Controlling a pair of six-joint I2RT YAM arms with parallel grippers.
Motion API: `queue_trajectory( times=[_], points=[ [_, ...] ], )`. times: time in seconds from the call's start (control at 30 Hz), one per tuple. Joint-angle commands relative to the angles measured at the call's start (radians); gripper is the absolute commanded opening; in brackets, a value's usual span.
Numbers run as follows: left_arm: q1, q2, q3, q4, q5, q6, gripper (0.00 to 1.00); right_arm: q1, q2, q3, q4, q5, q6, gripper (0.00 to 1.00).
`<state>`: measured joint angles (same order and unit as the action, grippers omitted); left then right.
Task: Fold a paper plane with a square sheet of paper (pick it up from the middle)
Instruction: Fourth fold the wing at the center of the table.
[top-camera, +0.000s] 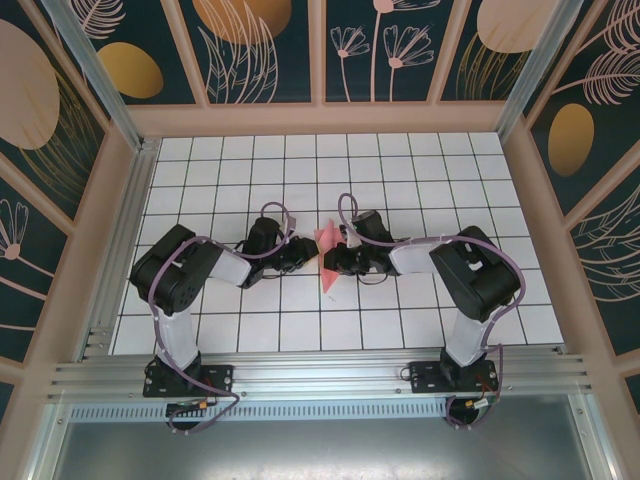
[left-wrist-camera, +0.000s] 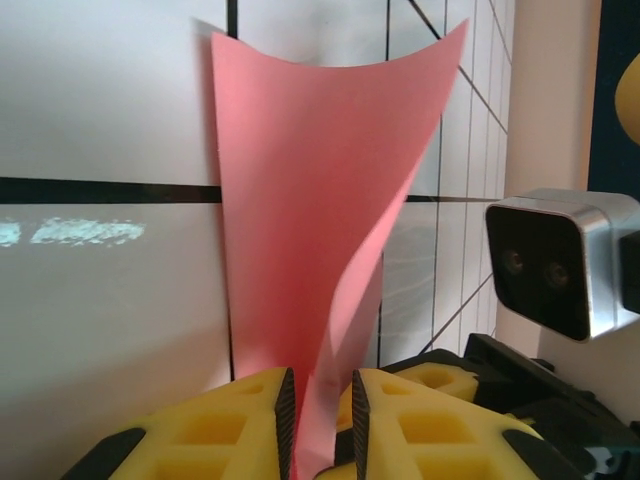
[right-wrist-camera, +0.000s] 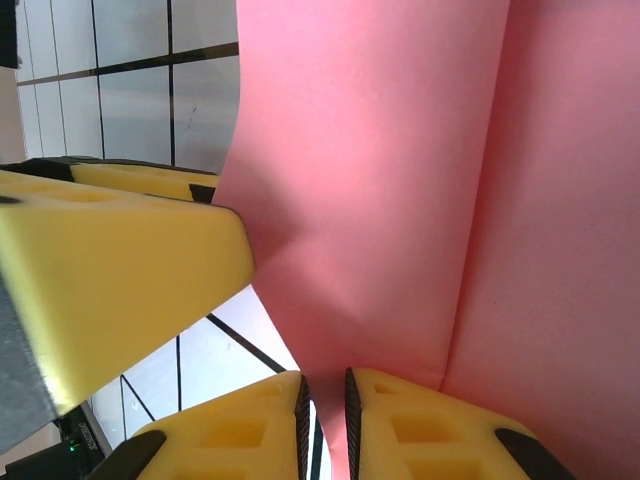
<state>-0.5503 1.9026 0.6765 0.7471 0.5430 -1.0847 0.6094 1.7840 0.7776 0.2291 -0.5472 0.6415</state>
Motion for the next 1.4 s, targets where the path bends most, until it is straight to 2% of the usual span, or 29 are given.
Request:
queue_trajectory(
  times=[0.0, 0.2, 0.33, 0.43, 0.6, 0.9, 1.37],
  points=[
    [0.006, 0.022, 0.025, -0.025, 0.015, 0.034, 0.23, -0.005, -0.004, 0.005, 0.000, 0.002, -0.008, 0.21],
    [0.005, 0.033, 0.034, -0.031, 0.012, 0.035, 0.10, -0.005, -0.019, 0.007, -0.006, 0.001, -0.009, 0.22],
    [0.005, 0.035, 0.038, -0.053, 0.003, 0.049, 0.00, -0.009, -0.059, 0.009, -0.026, 0.011, -0.011, 0.29],
    [0.006, 0.035, 0.047, -0.078, -0.008, 0.072, 0.00, -0.023, -0.119, -0.020, -0.021, 0.038, 0.003, 0.32],
    [0.005, 0.038, 0.074, -0.128, -0.012, 0.113, 0.00, -0.040, -0.154, -0.056, -0.056, 0.093, 0.010, 0.32],
    [0.004, 0.036, 0.112, -0.184, -0.010, 0.167, 0.00, -0.031, -0.094, -0.004, -0.201, 0.180, -0.024, 0.19],
    [0.005, 0.074, 0.252, -0.385, -0.001, 0.364, 0.00, -0.013, 0.019, 0.092, -0.392, 0.276, -0.103, 0.21]
  ],
)
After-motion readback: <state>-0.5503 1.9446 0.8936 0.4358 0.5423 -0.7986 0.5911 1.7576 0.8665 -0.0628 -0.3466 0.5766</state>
